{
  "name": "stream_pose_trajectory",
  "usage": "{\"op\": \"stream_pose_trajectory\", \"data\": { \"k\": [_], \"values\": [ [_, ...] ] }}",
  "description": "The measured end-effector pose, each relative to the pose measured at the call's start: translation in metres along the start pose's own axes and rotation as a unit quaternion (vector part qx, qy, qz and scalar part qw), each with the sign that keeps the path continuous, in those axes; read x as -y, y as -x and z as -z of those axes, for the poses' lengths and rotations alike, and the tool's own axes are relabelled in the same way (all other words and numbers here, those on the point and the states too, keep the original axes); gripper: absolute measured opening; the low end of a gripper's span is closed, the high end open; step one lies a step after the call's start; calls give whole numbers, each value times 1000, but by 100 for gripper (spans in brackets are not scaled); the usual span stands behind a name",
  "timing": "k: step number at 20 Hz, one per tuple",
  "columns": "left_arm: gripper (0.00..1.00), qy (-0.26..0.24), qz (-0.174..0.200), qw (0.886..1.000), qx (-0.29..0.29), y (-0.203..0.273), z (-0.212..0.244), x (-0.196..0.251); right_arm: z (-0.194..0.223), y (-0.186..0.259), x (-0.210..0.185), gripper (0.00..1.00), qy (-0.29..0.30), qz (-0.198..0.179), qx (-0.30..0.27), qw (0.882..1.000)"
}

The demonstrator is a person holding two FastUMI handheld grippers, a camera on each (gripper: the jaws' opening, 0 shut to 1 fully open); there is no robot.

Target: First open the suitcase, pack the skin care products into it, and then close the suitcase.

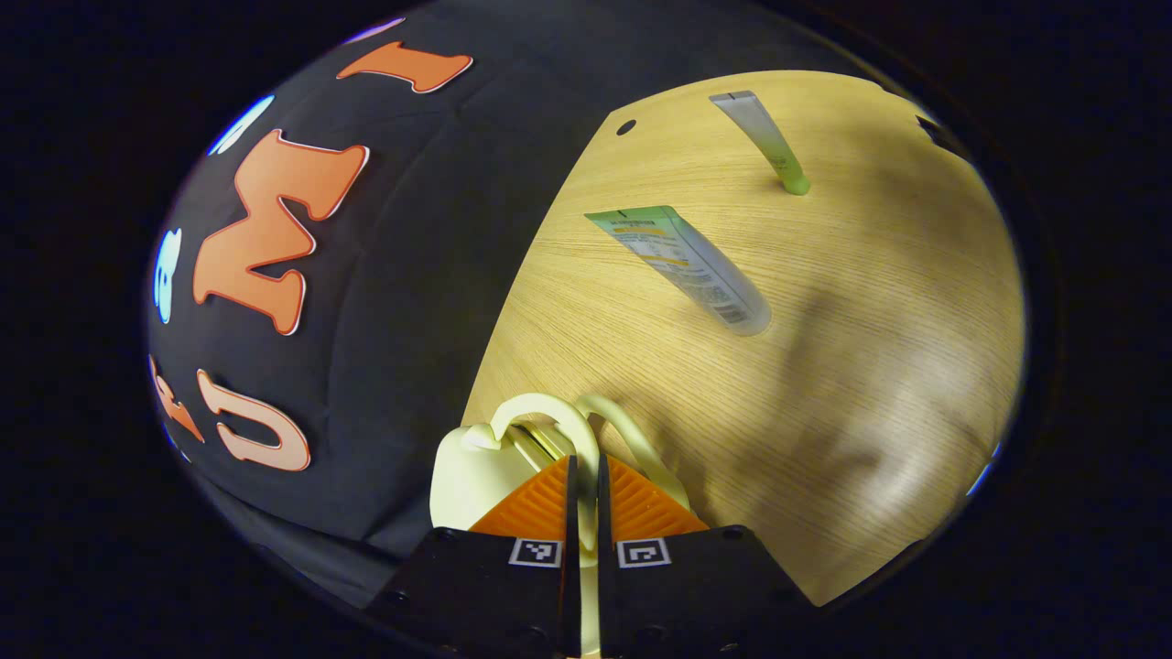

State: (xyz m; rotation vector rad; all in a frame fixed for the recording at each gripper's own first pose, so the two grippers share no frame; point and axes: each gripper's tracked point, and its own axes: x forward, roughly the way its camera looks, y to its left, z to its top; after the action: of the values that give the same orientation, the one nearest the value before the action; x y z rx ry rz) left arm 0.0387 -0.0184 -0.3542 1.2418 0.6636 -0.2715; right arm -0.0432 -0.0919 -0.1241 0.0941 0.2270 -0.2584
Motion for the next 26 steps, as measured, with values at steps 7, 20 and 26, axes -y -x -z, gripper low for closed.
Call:
{"op": "stream_pose_trajectory", "data": {
  "k": [7, 20, 26],
  "values": [
    [7, 75, 4, 997, 11, 53, 12, -65, -1, -4, -10, 96, -18, -21, -2, 1000],
    [2, 364, 0, 929, 71, 126, 178, -258, -36, -8, -113, 96, -29, -145, 8, 989],
    [2, 455, 15, 885, 99, 108, 276, -298, -38, -6, -144, 96, -55, -178, -8, 983]
  ]
}}
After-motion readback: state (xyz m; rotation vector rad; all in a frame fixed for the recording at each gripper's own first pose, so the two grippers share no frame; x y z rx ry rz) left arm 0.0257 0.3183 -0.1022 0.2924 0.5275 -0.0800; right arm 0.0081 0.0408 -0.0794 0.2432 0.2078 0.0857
